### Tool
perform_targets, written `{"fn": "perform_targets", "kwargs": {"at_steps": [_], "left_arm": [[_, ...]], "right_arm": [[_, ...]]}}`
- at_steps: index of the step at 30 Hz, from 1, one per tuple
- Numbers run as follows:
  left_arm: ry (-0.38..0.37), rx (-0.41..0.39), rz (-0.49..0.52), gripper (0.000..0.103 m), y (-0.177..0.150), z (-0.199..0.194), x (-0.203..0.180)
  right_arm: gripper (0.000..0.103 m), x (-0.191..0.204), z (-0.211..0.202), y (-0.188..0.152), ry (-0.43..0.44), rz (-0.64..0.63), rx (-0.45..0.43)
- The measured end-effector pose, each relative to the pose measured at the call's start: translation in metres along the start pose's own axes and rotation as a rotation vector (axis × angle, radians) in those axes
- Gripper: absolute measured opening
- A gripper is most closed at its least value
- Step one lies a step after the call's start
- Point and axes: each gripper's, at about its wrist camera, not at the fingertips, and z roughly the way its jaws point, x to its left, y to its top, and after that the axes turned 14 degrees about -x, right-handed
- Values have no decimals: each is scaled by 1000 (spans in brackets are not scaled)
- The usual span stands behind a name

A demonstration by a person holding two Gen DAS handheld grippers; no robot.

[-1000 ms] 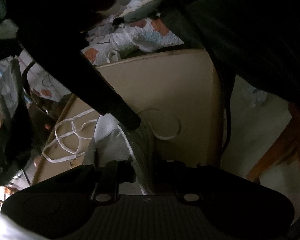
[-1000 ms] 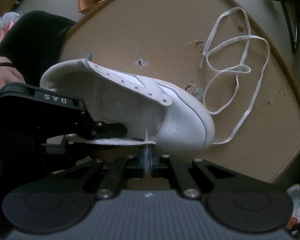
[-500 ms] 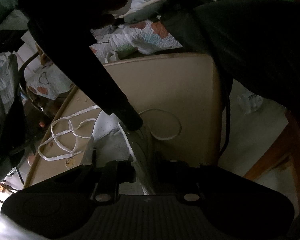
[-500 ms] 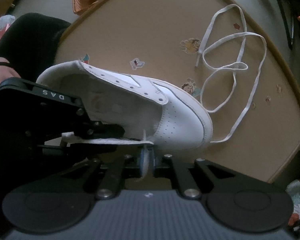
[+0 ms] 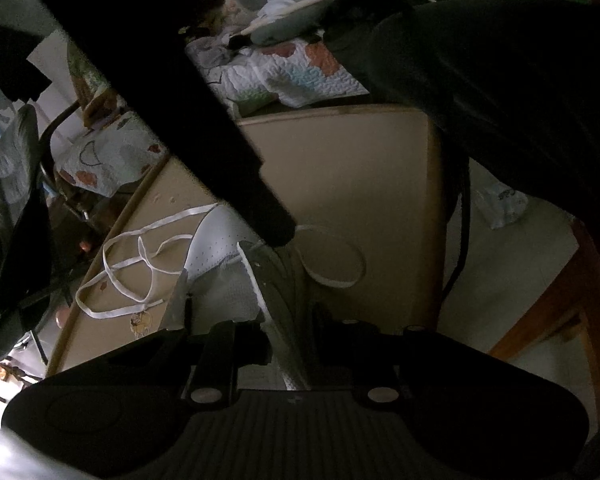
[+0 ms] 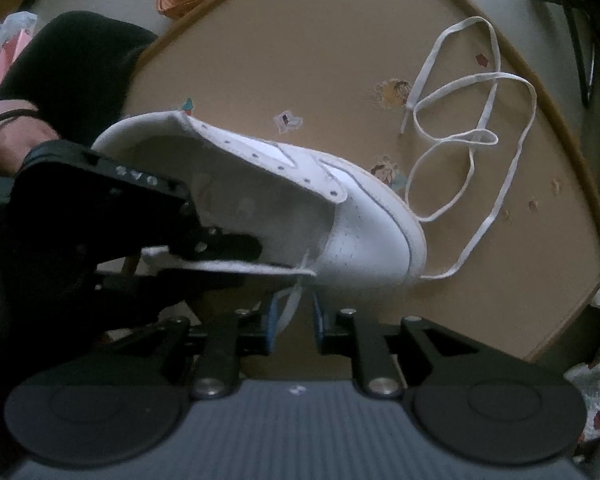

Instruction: Lace up shoes with both hands

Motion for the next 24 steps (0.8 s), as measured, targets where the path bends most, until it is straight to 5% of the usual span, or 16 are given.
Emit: {"fn": "perform_targets", "kwargs": {"at_steps": [11, 16, 24], "left_arm": [[-5, -1, -18, 24, -2, 0, 2], [-7, -2, -19, 24, -2, 0, 2], [-11, -11, -26, 24, -4, -1, 3]], "right_arm": [[17, -11, 5, -8, 19, 84, -22], [5, -11, 9, -9, 16, 81, -23], [4, -9, 7, -7, 13, 78, -50]]}}
